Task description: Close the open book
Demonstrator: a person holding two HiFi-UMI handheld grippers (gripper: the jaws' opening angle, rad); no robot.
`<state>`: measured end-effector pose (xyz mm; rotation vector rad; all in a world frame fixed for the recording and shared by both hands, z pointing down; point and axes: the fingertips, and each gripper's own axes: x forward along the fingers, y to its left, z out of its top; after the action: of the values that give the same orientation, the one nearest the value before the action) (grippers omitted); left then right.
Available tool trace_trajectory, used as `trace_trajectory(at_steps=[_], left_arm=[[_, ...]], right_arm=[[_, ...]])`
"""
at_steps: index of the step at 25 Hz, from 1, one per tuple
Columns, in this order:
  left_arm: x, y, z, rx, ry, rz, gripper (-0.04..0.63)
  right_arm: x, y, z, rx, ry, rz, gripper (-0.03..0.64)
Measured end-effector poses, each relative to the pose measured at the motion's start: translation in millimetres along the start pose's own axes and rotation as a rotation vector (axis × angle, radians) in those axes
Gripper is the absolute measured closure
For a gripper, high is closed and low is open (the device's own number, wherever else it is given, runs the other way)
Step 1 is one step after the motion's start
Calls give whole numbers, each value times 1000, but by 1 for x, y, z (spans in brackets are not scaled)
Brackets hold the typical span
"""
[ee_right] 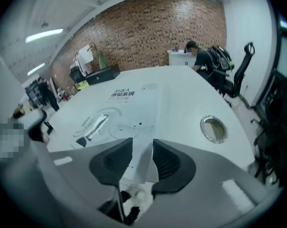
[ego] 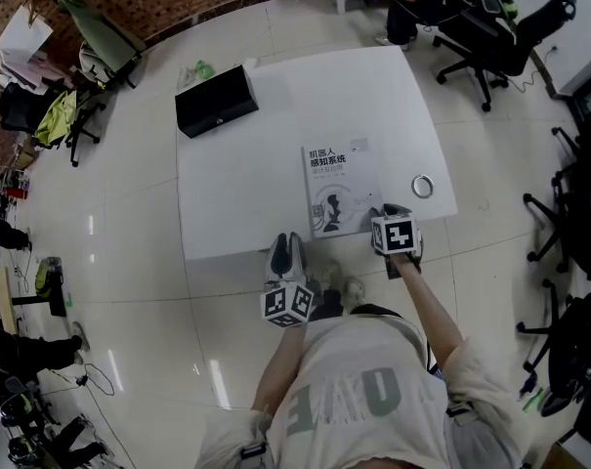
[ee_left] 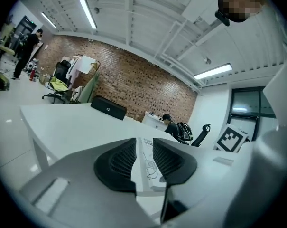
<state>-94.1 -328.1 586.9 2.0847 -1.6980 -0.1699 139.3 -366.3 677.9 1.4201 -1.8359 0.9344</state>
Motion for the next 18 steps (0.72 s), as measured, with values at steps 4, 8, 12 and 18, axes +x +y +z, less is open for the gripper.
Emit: trace_trajectory(at_steps=[4,8,12,18], left_arm=[[-1,13,5,-25,-24,39,480],[0,13,12,-35,-46,44,482],[2,18,19,-49,-42,63,552],[4,13,42,-57,-76,15,583]], right_arm=[[3,13,5,-273,-51,-128,499],[6,24,1,-344,-90,-152,581],[8,27,-1,-336,-76,-102,606],[9,18,-1,-104,-132,-7,606]])
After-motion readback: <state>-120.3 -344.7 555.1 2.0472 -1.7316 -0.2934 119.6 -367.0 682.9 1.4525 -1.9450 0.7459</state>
